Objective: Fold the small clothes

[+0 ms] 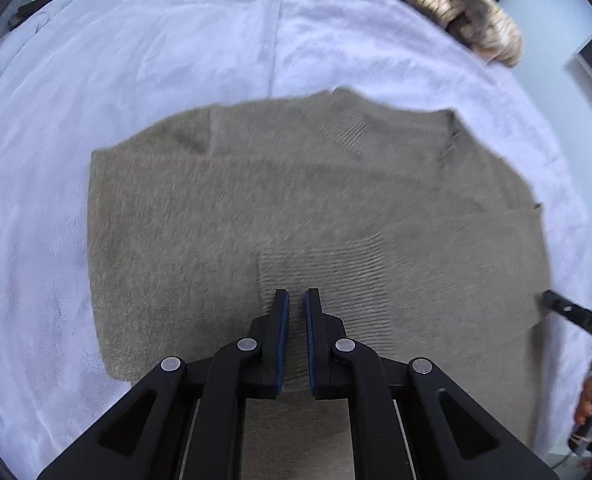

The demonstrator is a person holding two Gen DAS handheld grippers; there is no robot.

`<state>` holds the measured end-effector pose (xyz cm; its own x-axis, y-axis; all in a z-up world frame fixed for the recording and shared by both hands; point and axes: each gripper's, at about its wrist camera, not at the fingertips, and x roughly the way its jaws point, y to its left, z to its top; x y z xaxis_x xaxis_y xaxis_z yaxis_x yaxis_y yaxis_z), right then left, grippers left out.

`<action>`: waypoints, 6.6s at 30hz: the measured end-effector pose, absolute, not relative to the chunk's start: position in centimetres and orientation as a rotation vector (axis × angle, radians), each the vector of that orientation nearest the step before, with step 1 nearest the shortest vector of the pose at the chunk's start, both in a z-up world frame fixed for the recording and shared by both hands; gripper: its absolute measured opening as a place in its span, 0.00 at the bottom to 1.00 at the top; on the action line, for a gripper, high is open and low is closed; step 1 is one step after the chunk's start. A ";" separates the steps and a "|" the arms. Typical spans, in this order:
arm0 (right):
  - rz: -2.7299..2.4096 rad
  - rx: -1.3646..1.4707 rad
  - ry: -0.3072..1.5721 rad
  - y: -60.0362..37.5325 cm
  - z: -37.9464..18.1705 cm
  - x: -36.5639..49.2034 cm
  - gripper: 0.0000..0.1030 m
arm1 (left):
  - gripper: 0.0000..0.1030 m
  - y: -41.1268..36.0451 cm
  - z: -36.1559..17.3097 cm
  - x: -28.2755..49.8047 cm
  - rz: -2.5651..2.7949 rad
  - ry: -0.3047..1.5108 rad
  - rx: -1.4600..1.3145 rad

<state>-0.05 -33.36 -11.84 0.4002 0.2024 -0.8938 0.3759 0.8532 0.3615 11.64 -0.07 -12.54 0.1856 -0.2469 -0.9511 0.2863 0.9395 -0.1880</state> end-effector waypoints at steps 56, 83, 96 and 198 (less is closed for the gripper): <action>-0.050 0.748 1.268 -28.0 -10.6 -5.5 0.63 | 0.98 1.8 -9.3 5.9 -0.271 1.317 0.092; 0.534 -0.240 1.356 -3.5 -11.3 15.6 0.05 | 0.98 11.5 -11.5 3.6 -0.166 1.343 -0.084; 0.384 0.170 1.306 -8.9 -9.7 13.9 0.18 | 0.98 11.1 -11.1 4.0 -0.163 1.332 -0.062; 0.512 1.304 1.078 -23.5 -8.7 -10.2 0.09 | 0.15 14.8 -4.4 -0.2 -0.738 1.439 -0.571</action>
